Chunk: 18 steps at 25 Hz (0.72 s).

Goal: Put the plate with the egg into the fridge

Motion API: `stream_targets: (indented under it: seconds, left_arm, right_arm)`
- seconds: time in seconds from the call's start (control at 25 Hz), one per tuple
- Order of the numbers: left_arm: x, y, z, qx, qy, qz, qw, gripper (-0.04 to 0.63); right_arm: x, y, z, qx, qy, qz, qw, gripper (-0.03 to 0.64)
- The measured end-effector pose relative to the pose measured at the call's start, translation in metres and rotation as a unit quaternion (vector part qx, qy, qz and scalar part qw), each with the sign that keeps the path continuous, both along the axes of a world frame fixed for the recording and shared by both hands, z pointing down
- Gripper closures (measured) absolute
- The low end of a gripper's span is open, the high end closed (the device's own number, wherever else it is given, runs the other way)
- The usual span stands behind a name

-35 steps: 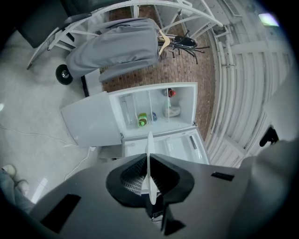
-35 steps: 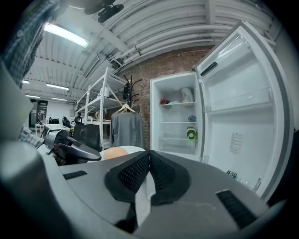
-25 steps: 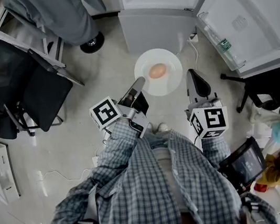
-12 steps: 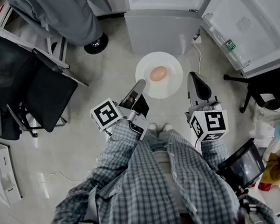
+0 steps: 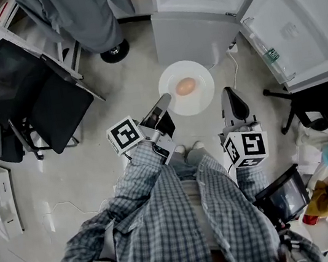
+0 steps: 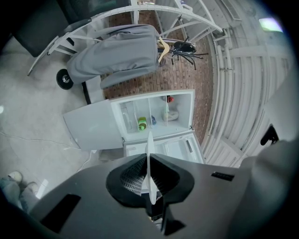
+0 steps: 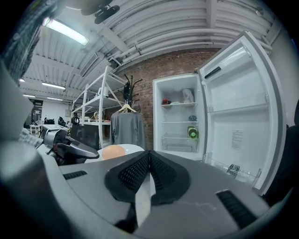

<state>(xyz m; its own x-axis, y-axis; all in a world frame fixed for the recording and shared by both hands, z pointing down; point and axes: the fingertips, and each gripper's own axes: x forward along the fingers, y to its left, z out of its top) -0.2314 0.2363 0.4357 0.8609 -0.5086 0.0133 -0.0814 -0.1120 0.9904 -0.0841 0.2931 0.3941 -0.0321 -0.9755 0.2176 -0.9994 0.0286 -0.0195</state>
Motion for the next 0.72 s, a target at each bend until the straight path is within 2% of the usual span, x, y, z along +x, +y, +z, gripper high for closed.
stream_targets:
  seconds: [0.12,0.28,0.56,0.72]
  left_arm:
    - [-0.003,-0.001,-0.002,-0.004,0.005,-0.004,1.0000,0.577]
    - [-0.004,-0.004,0.004,0.000,-0.016,-0.001,0.9999,0.577]
    - [0.010,-0.011,0.007,-0.010,0.001,-0.012,0.9999,0.577]
    - [0.025,-0.024,0.010,-0.013,-0.002,-0.017,0.9998,0.577]
  right_arm:
    - [-0.002,0.000,0.004,-0.004,-0.003,0.002,1.000,0.610]
    - [0.004,0.003,0.011,-0.014,-0.005,0.007,1.000,0.611]
    - [0.026,-0.009,0.012,-0.011,-0.006,0.009,1.000,0.611]
    - [0.041,-0.023,0.012,-0.011,-0.004,0.003,1.000,0.611]
